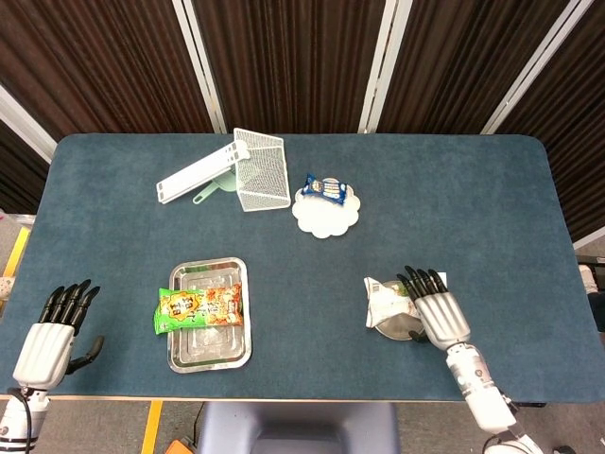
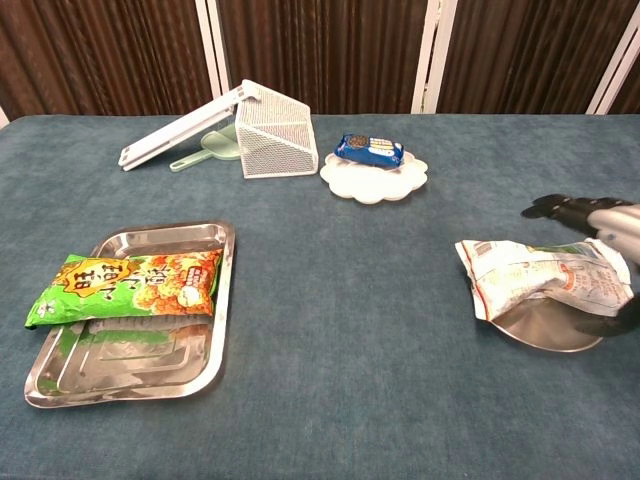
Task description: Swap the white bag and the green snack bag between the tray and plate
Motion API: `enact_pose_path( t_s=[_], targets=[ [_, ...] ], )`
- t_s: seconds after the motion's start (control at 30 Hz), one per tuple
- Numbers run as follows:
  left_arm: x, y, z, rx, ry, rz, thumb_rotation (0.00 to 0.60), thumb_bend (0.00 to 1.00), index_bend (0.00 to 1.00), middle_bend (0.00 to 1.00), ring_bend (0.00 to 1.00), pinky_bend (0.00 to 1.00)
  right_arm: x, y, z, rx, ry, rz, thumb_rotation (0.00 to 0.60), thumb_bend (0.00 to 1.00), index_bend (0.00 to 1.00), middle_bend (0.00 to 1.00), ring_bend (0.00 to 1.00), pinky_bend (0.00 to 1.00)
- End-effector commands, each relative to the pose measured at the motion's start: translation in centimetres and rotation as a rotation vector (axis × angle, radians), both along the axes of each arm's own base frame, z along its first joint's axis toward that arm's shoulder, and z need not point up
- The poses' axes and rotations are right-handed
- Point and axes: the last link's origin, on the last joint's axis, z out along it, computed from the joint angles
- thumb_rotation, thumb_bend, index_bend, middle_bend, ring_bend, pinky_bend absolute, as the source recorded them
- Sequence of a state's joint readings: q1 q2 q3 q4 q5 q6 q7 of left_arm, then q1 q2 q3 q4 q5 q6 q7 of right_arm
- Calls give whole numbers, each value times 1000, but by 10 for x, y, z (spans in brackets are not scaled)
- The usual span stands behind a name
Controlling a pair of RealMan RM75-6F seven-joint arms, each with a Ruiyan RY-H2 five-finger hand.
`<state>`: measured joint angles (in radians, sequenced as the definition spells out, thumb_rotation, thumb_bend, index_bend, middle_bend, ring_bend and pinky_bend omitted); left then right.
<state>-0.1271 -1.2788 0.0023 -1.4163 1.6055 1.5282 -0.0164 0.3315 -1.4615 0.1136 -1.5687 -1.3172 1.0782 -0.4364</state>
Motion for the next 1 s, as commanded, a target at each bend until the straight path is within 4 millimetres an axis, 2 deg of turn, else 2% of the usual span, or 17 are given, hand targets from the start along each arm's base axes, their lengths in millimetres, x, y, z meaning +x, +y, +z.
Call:
enact_pose_path(
  t_s=[0.03,0.1,0.17,0.27,0.47,0.6,0.7,0.73,0.77,0.87,1.0],
  targets=[
    [0,0,1,4,3,5,600,384,0,0,0,0,4,-19,-16,26,-3,-43,600,318,287,185,54,259],
    [0,0,1,7,3,6,600,385,0,0,0,0,3,-21,-18,14,7,-44,600,341,444,335,228,467],
    [0,-1,2,9,2,5,600,386,0,0,0,0,3,-23,-19,-4,7,-44,600,372,601,486,468,694],
    [0,-1,2,14,10,5,600,385,0,0,0,0,5,-25,-14,-44,0,-34,600,410,700,568,603,816],
    [-1,-1,2,19,20,9,600,385,0,0,0,0,25,-35,5,-129,-50,24,600,440,748,604,641,833],
    [-1,-1,2,18,23,11,600,385,0,0,0,0,39,-40,8,-139,-73,42,600,441,749,608,641,833],
    [-1,-1,2,18,26,15,600,385,0,0,0,0,63,-51,5,-132,-103,77,600,440,745,610,641,833],
    [-1,-1,2,18,29,18,600,384,0,0,0,0,78,-58,0,-125,-107,101,600,441,741,610,637,832],
    [-2,-1,2,15,36,23,600,384,0,0,0,0,118,-78,-19,-108,-90,193,600,441,737,610,633,829],
    [-2,-1,3,17,42,24,600,386,0,0,0,0,153,-102,-53,-111,-56,194,600,440,701,610,597,806],
    [-4,-1,4,17,44,37,600,385,0,0,0,0,182,-115,-81,-124,-55,220,600,440,630,609,526,752]
  ],
)
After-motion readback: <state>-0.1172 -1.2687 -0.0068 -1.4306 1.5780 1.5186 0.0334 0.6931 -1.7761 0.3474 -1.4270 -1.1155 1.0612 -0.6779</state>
